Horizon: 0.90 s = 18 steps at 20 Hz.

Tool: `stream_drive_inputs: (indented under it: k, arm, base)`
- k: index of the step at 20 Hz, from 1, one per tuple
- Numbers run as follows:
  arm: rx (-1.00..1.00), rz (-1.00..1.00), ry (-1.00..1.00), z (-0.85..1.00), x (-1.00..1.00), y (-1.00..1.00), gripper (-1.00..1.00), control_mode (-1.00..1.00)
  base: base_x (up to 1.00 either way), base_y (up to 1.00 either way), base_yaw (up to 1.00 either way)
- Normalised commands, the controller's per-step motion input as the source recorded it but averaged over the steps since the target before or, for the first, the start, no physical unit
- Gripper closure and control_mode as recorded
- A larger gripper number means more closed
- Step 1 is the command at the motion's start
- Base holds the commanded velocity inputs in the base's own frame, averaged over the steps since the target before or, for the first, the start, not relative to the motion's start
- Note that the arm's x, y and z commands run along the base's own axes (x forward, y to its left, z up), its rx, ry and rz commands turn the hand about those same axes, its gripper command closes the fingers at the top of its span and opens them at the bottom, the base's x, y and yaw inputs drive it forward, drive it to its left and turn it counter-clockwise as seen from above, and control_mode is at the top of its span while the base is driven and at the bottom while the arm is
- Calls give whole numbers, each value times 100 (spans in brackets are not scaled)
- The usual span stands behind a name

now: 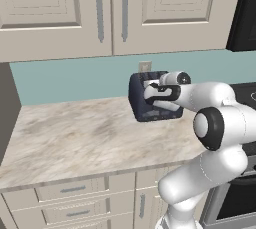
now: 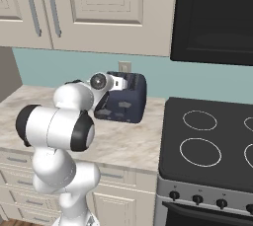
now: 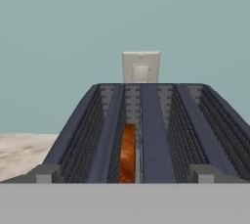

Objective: Start the toaster. Once the lever pops up, take the bread to the plate on the dining counter.

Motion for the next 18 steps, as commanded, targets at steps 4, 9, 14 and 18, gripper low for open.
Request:
stream_drive_inputs:
  k: [4,9,14,18]
  arm:
    - [0,-1,0,0,0,0,-100,-100]
    - [0,-2,0,0,0,0,-100,-100]
    - [0,-3,0,0,0,0,-100,-100]
    - [0,-3,0,0,0,0,-100,-100]
  base:
    - [0,0,0]
    - [0,0,0]
    - [0,0,0]
    - [0,0,0]
